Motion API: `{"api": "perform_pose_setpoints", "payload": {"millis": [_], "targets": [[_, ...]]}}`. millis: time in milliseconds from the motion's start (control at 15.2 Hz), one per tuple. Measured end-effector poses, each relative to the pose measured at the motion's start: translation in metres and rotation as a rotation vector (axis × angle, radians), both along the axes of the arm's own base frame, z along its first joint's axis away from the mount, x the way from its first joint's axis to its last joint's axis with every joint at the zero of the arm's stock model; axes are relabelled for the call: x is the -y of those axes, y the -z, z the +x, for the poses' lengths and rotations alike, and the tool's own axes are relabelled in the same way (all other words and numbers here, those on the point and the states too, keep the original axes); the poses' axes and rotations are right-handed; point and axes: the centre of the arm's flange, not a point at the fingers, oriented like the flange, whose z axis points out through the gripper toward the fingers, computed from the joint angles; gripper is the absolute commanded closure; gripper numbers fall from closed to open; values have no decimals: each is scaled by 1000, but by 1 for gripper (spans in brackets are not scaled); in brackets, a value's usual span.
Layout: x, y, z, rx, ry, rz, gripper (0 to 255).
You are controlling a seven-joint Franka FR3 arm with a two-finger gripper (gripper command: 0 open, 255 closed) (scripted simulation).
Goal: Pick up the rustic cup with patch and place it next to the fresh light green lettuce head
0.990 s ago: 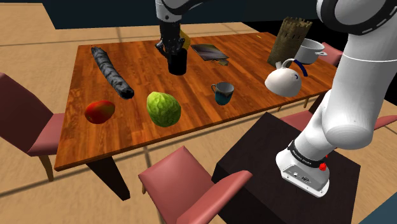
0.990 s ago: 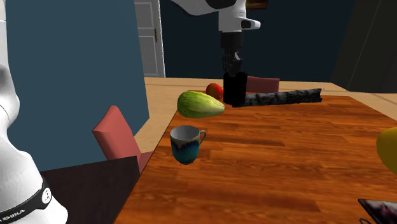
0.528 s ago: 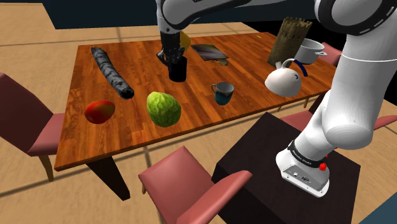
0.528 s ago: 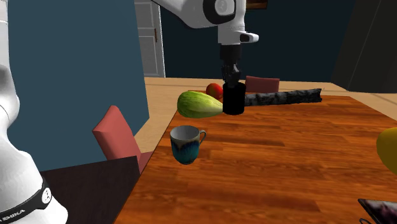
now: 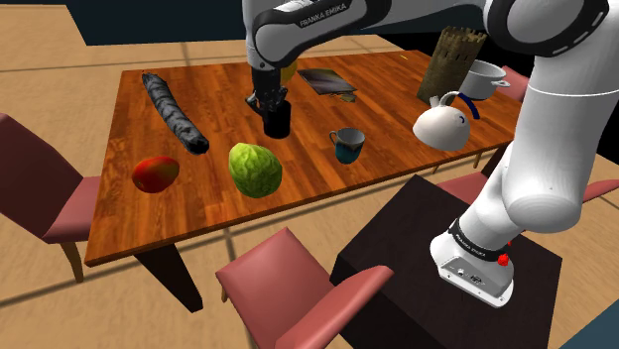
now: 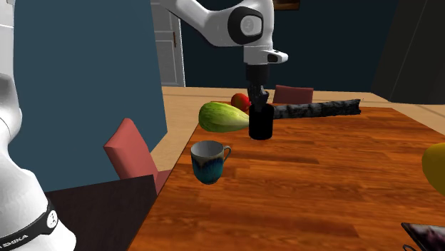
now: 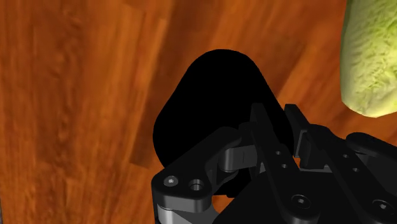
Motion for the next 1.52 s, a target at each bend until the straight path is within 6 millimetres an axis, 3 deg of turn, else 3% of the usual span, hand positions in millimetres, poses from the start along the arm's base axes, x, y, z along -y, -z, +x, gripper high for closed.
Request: {"api": "perform_pose_setpoints", "payload": {"millis": [462,858,924,1320,1518], "targets": [[0,35,1,0,0,0,255],[0,38,0,0,0,0,255],[0,38,0,0,0,0,0],[0,38,0,1,0,0,0],[-2,10,-3,2,-1,1,0]]}}
